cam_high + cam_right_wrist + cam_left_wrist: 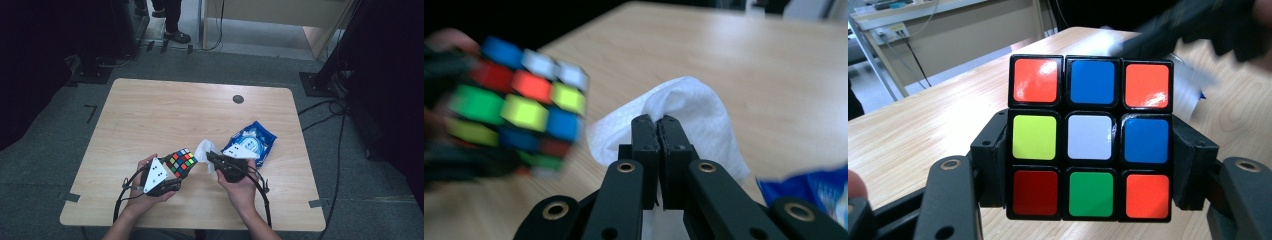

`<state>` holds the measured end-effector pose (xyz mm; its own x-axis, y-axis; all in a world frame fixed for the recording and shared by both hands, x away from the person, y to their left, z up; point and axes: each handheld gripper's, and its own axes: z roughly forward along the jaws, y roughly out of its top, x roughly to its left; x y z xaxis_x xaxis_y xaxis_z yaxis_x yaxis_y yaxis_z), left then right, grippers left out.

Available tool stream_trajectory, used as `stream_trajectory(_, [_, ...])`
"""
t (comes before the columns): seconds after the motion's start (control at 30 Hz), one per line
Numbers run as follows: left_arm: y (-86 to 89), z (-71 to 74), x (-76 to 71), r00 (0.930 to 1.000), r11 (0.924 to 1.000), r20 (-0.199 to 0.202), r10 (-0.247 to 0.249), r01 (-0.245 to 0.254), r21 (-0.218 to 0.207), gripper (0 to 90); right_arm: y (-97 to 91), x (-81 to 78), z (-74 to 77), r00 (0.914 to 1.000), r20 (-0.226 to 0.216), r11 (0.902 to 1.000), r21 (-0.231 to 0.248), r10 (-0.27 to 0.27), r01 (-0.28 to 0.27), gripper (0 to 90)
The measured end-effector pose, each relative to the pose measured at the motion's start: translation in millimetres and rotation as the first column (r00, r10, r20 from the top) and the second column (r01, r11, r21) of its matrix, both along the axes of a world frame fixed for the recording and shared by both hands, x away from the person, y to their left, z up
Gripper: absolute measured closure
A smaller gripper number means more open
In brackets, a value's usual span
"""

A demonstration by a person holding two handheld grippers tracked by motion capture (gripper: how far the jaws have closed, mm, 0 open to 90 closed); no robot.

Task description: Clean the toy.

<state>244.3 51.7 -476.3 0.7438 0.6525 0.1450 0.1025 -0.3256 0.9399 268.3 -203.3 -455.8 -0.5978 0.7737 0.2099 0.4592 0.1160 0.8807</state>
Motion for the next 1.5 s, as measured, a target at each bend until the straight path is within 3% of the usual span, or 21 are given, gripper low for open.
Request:
stream_trajectory(0.1, [-2.8, 0.0, -1.1, 1.0000, 0.9999, -0.005, -0.008, 0.008, -0.008, 34.1, 4.7, -11.6, 21.8, 0.9978, 0.053, 0.9982, 0.043, 0.039, -0.041, 88.4])
stream_trajectory(0.23, [-8.7, -0.4, -3.8, 0.9996, 0.9996, -0.004, -0.027, 0.027, -0.006, 34.0, 15.4, -25.6, 39.3, 0.9876, 0.100, 0.9859, 0.104, 0.121, -0.131, 88.3])
stream_trajectory(0.27, [-10.3, -0.8, -4.7, 0.9995, 0.9995, -0.003, -0.032, 0.032, -0.004, 34.1, 18.4, -27.6, 40.9, 0.9838, 0.109, 0.9809, 0.118, 0.142, -0.155, 88.3])
stream_trajectory(0.3, [-13.1, -1.7, -6.1, 0.9991, 0.9991, -0.002, -0.043, 0.043, -0.001, 34.1, 24.1, -30.7, 40.7, 0.9750, 0.110, 0.9666, 0.149, 0.193, -0.208, 88.2])
stream_trajectory(0.43, [-17.0, -2.5, -9.0, 0.9980, 0.9980, 0.003, -0.064, 0.064, 0.001, 34.1, 32.5, -31.0, 32.6, 0.9684, 0.109, 0.9622, 0.133, 0.224, -0.238, 88.1])
stream_trajectory(0.57, [-18.5, -1.5, -11.6, 0.9969, 0.9970, 0.010, -0.078, 0.078, -0.005, 34.1, 28.9, -27.9, 27.4, 0.9738, 0.107, 0.9623, 0.165, 0.201, -0.216, 88.0])
stream_trajectory(0.83, [-17.1, -0.1, -12.8, 0.9953, 0.9952, 0.011, -0.097, 0.097, -0.013, 34.1, 21.6, -22.8, 16.4, 0.9877, 0.102, 0.9777, 0.161, 0.119, -0.134, 87.5])
stream_trajectory(0.97, [-16.8, 3.0, -14.2, 0.9945, 0.9946, 0.027, -0.101, 0.101, -0.024, 34.1, 15.1, -14.9, 6.9, 0.9957, 0.055, 0.9851, 0.151, 0.075, -0.082, 87.2])
stream_trajectory(1.07, [-14.1, 5.5, -14.1, 0.9946, 0.9944, 0.033, -0.098, 0.099, -0.035, 34.2, 11.0, -5.6, -5.3, 0.9988, 0.003, 0.9953, 0.084, 0.049, -0.049, 87.1])
stream_trajectory(1.17, [-11.4, 5.8, -11.8, 0.9960, 0.9957, 0.030, -0.084, 0.085, -0.037, 34.2, 6.4, -0.7, -13.5, 0.9987, -0.043, 0.9973, 0.070, 0.028, -0.025, 87.2])
stream_trajectory(1.27, [-9.5, 2.6, -8.5, 0.9978, 0.9976, 0.010, -0.066, 0.066, -0.020, 34.2, 4.0, -3.4, -5.5, 0.9998, -0.016, 0.9965, 0.083, 0.008, -0.006, 87.5])
stream_trajectory(1.4, [-13.3, 0.3, -8.8, 0.9974, 0.9973, 0.006, -0.072, 0.072, -0.010, 34.2, 9.3, -17.1, 22.6, 0.9951, 0.081, 0.9905, 0.121, 0.056, -0.065, 87.4])
stream_trajectory(1.5, [-17.9, 0.7, -12.0, 0.9962, 0.9962, 0.014, -0.086, 0.087, -0.005, 34.2, 15.1, -26.4, 35.4, 0.9877, 0.121, 0.9809, 0.156, 0.098, -0.117, 87.4])
